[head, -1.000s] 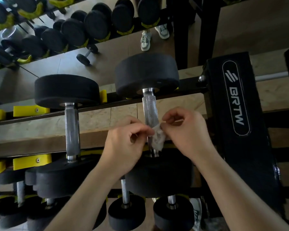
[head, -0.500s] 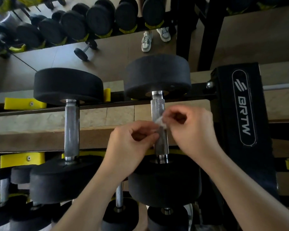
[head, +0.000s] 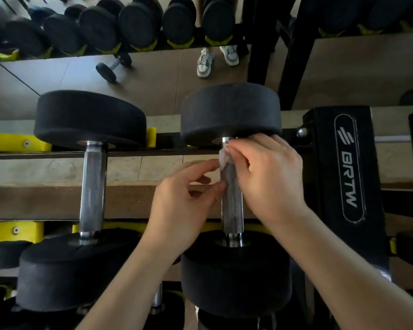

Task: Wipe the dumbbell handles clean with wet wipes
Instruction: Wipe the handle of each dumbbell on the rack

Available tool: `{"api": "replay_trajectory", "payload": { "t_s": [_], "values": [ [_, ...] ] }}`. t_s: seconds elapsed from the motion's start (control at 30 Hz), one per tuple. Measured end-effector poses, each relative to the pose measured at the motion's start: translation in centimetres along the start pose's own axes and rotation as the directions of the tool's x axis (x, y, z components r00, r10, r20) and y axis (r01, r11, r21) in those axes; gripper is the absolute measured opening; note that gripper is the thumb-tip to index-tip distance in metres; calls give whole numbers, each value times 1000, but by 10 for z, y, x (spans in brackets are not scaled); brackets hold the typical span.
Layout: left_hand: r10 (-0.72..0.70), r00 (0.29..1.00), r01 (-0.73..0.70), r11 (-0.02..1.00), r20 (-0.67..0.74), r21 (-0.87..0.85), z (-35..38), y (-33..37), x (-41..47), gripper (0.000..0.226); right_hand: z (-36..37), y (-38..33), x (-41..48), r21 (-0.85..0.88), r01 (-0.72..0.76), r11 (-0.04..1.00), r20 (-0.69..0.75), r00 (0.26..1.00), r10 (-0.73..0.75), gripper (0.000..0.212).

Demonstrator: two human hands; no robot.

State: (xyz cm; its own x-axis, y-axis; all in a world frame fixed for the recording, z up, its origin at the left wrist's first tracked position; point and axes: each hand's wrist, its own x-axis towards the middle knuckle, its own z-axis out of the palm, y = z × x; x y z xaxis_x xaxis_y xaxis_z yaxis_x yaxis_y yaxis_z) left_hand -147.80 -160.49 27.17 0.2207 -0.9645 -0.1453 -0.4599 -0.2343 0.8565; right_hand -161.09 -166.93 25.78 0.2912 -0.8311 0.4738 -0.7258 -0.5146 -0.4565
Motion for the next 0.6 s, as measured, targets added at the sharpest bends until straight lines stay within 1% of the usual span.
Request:
{"api": "replay_trajectory", "payload": {
  "t_s": [0.03,0.13,0.17,0.2,0.27,0.3,0.37,0.4,0.47,0.53,0.6],
  "values": [
    [22,1000,-22,1000,-2,3,-1,1,2,31,-3,-4,-5,10,-15,1000,44,999,14,7],
    [48,999,-48,999,-1,-13,-4,-1,1,29,-19,-11,-29,147,-35,989,228,974,0,6],
    [56,998,-56,998,0,-21,-5,-2,0,32,-21,-12,-30,185,-43,982,242,970,-3,8],
    [72,997,-72,997,12,-25,-4,-3,0,36,-19,-10,-25,204,-55,977,221,975,8,10],
    [115,993,-114,993,39,-39,0,-2,2,46,-11,-6,-11,180,-91,979,121,990,70,9],
    [141,990,-140,989,29,-45,1,-1,4,50,-8,-5,-6,163,-114,980,77,992,102,13],
    [220,975,-220,975,-12,-7,2,-1,10,50,-9,-5,-9,197,-149,969,69,988,138,22],
    [267,963,-266,964,-31,20,3,-3,14,46,-11,-5,-14,242,-161,957,77,986,146,25],
    [344,935,-339,938,-81,76,7,-6,19,31,-14,-3,-22,315,-163,935,66,986,150,27],
    [416,897,-391,904,-150,174,11,-8,26,17,-11,0,-23,263,-126,956,24,992,124,23],
    [478,855,-418,865,-203,276,16,-9,34,10,-8,4,-20,189,-98,977,10,995,98,18]
  ]
}}
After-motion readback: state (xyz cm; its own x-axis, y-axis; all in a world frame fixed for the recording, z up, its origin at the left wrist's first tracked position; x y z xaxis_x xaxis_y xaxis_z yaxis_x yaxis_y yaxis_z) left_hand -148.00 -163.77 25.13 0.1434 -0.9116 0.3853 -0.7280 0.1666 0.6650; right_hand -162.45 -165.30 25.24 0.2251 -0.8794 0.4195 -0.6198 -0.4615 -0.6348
